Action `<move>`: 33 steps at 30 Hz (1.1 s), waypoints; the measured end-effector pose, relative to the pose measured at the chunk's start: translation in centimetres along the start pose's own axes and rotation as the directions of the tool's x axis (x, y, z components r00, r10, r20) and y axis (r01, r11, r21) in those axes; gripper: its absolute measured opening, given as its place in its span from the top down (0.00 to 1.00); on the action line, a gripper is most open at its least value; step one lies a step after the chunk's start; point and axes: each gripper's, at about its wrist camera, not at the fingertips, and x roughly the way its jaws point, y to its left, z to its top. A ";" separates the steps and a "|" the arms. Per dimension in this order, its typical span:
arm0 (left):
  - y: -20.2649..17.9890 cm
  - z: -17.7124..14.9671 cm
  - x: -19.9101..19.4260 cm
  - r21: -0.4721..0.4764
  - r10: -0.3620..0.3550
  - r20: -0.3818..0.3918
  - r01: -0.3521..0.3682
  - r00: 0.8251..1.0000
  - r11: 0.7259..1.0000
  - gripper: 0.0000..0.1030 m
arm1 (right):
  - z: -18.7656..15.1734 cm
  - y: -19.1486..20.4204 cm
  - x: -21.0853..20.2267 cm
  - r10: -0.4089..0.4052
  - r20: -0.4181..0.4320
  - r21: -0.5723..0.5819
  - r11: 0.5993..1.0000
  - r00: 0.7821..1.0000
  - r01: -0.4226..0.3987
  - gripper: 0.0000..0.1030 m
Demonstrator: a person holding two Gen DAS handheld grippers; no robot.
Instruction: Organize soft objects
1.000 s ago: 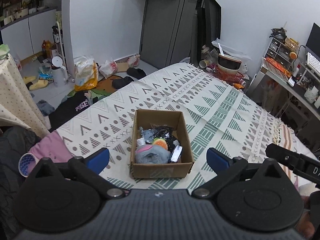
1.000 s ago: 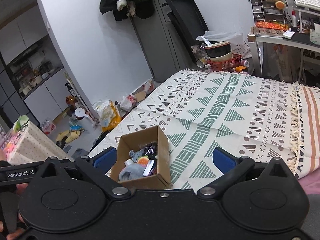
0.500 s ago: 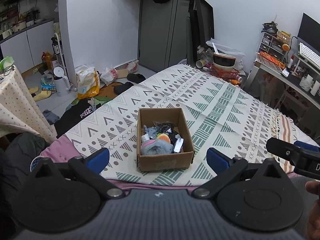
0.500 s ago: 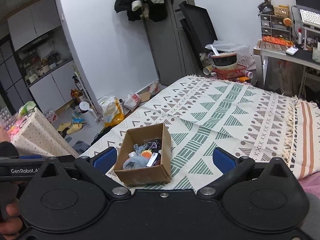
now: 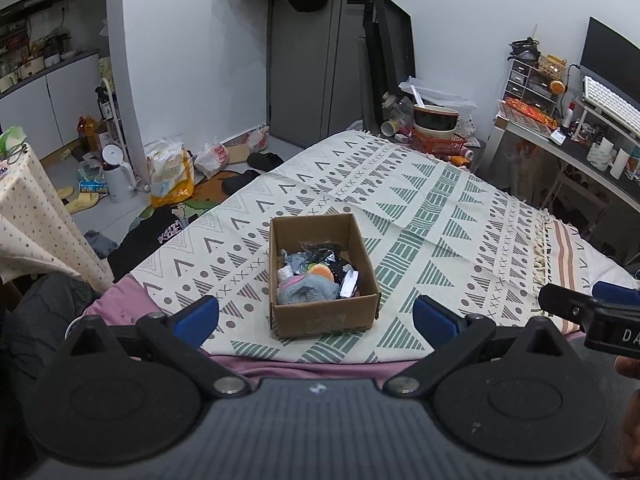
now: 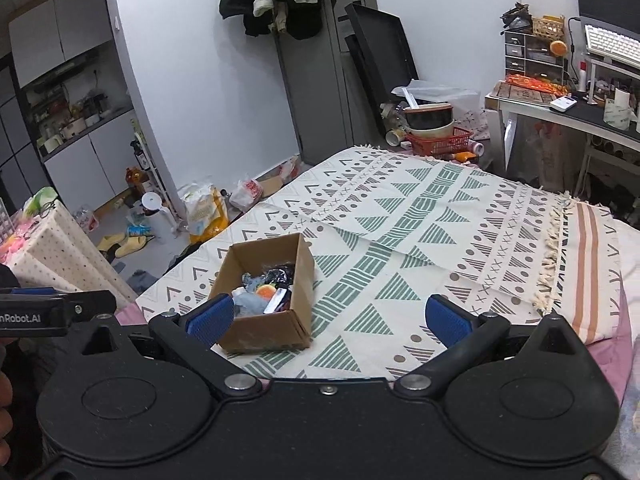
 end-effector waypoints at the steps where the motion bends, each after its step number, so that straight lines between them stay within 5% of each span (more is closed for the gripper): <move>1: 0.0 0.0 -0.2 0.000 -0.004 -0.001 0.004 1.000 1.000 0.01 | 0.0 -0.1 -0.2 0.008 0.001 0.004 1.000 1.000 -0.008 0.00; 33: -1.0 -0.5 -0.6 0.053 0.012 -0.008 -0.012 1.000 0.999 0.01 | -0.4 -1.1 -1.0 -0.018 0.008 -0.041 0.999 1.000 0.018 0.00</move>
